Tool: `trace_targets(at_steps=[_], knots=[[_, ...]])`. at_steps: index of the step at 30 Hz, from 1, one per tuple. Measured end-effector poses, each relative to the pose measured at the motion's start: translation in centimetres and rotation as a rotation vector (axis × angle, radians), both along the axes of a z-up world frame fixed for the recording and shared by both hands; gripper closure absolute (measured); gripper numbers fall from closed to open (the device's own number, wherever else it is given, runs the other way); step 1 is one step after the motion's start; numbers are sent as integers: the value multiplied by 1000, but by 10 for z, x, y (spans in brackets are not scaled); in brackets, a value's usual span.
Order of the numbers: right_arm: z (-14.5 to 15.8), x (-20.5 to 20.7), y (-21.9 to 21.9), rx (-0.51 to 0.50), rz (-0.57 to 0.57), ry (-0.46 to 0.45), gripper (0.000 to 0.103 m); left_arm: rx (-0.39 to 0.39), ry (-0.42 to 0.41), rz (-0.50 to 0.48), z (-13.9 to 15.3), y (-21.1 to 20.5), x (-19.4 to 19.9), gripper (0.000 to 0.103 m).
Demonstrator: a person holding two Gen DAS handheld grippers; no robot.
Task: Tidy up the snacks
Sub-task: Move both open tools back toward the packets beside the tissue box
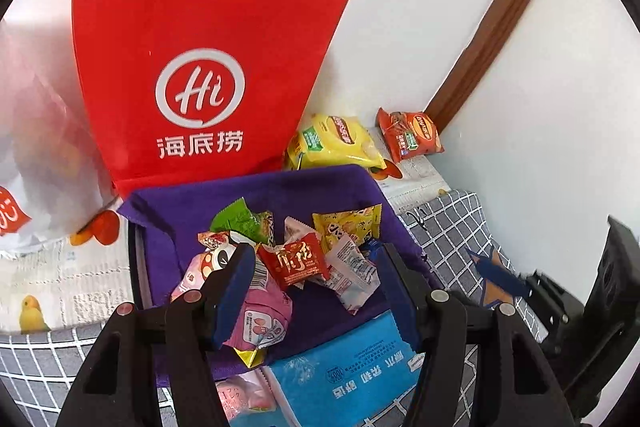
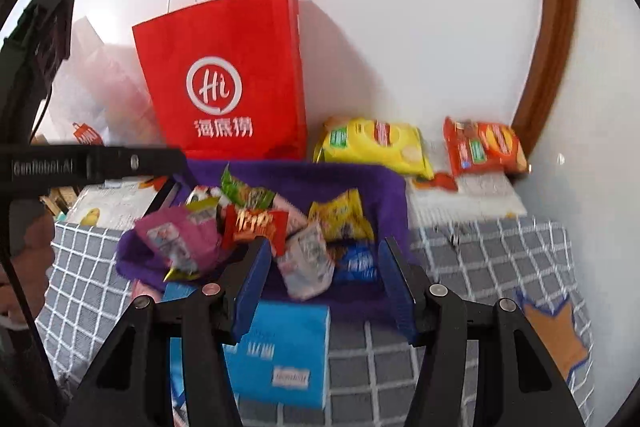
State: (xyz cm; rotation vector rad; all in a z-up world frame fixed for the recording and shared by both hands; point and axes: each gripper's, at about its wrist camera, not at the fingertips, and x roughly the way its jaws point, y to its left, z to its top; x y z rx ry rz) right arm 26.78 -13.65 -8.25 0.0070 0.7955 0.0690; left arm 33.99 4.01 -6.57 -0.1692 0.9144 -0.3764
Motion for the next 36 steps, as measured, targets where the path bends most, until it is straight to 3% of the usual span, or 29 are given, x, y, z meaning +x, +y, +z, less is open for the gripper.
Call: trace_targets(at_steps=[8,14,26,33,36], knots=[[-1,-43,2,27,15,31,49,45,-28,-12,17,-10,-27,42],[-15,-70,14,61,50,69,49,73,-17,23,18,13,-65,42],[-52,-106,71,113,178,152,49,73,65,143,-9,69,-125,40],[-75,-128,108,148,259,266,49,61,103,191,-28,90,-141,40],[-80,-130,110,192,238,321,49,56,110,200,-33,97,-148,40]])
